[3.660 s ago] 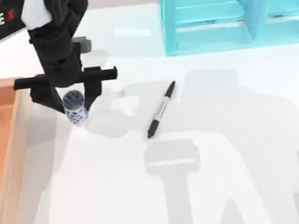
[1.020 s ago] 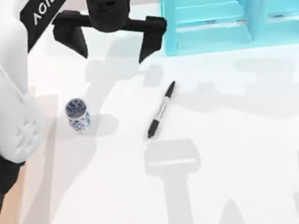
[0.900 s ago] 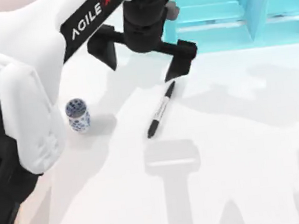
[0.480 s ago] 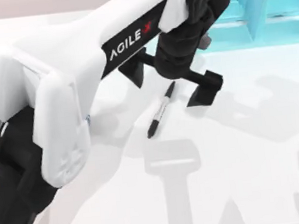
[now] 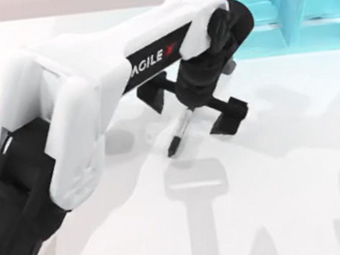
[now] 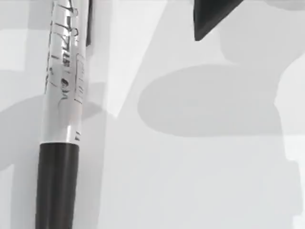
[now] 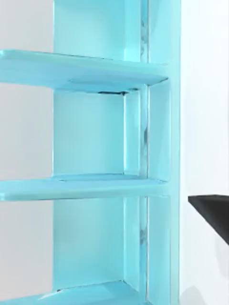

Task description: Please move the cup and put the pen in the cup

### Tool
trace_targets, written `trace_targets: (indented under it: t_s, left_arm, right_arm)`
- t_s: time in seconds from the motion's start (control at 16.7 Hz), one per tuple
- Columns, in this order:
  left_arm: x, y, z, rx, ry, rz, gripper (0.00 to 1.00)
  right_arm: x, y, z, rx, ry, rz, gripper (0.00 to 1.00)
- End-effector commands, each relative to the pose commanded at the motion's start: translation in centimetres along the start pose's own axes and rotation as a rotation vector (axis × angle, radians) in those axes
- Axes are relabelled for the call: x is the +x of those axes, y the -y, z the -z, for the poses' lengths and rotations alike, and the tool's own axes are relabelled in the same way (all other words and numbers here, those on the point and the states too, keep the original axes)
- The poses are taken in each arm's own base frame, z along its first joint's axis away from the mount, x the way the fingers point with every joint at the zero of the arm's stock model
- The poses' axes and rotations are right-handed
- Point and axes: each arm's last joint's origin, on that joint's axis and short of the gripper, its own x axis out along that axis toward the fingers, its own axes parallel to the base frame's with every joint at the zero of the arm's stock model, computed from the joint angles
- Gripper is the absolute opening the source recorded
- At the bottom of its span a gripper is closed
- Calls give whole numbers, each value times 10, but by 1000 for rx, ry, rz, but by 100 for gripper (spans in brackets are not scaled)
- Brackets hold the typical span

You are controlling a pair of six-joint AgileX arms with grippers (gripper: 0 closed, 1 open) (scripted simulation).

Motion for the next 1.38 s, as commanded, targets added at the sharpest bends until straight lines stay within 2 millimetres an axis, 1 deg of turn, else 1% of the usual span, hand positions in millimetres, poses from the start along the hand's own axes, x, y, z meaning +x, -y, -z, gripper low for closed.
trace_targets:
  t_s: [0.12,0.24,0.3,0.54,1.32,1.38]
  left_arm:
    - [24,0,1,0,2,0,100]
    - [41,0,3,0,0,0,100]
    - [45,0,3,0,-1,0,100]
    - [46,-1,4,0,-2,0,100]
    - [46,-1,4,0,-2,0,2]
    - [46,-1,4,0,-2,0,0]
  right_arm:
    - [0,0,0,0,0,0,100]
    - [0,0,0,0,0,0,100]
    - [0,0,0,0,0,0,100]
    - [0,0,0,0,0,0,100]
    - [0,0,0,0,0,0,100]
    - [0,0,0,0,0,0,100]
